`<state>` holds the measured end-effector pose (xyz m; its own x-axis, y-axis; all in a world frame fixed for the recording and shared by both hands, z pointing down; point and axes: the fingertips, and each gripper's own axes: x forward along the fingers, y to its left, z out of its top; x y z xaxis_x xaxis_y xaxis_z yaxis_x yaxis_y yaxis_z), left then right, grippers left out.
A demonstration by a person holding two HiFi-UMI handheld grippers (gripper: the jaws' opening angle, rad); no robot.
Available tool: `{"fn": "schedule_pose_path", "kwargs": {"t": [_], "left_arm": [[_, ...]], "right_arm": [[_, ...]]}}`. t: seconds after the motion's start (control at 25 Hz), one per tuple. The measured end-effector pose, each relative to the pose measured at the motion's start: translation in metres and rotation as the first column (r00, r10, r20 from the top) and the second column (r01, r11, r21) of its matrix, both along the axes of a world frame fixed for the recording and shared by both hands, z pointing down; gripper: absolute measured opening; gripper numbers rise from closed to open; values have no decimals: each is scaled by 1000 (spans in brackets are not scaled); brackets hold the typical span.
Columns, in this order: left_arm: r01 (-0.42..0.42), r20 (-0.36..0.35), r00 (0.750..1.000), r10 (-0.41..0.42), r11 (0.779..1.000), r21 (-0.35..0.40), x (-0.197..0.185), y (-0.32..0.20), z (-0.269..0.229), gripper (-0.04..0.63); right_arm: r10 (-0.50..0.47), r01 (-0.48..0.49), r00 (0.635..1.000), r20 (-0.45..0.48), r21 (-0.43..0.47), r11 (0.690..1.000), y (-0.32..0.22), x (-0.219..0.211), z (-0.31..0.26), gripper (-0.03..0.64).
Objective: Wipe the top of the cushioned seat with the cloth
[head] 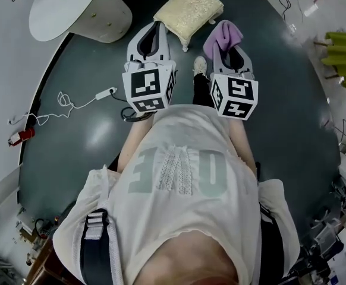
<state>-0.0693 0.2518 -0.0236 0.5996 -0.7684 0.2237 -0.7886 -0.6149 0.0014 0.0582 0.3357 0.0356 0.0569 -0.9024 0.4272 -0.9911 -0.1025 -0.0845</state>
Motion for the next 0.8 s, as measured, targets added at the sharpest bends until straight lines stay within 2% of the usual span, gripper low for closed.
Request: {"fn": "schedule_pose_path", "kwargs": {"t": [0.24,0.44,0.6,0.8], "left_arm": [[51,-9,999,-51,999,2,55,-85,-6,6],[124,2,992,-124,992,2,80,-144,-7,6],[151,34,988,-151,989,1,86,-170,-6,6],[170,26,985,-169,985,-6,79,-186,-8,6]], "right_arm": [[-75,74,997,-9,-36,997,-83,57,0,92],[-160,160,987,7,-54,986,-150,86,2,92],[-207,208,978,14,-33,978,-192,93,-3,92],[-237,237,972,-3,-12,971,-215,85,-15,92]]}}
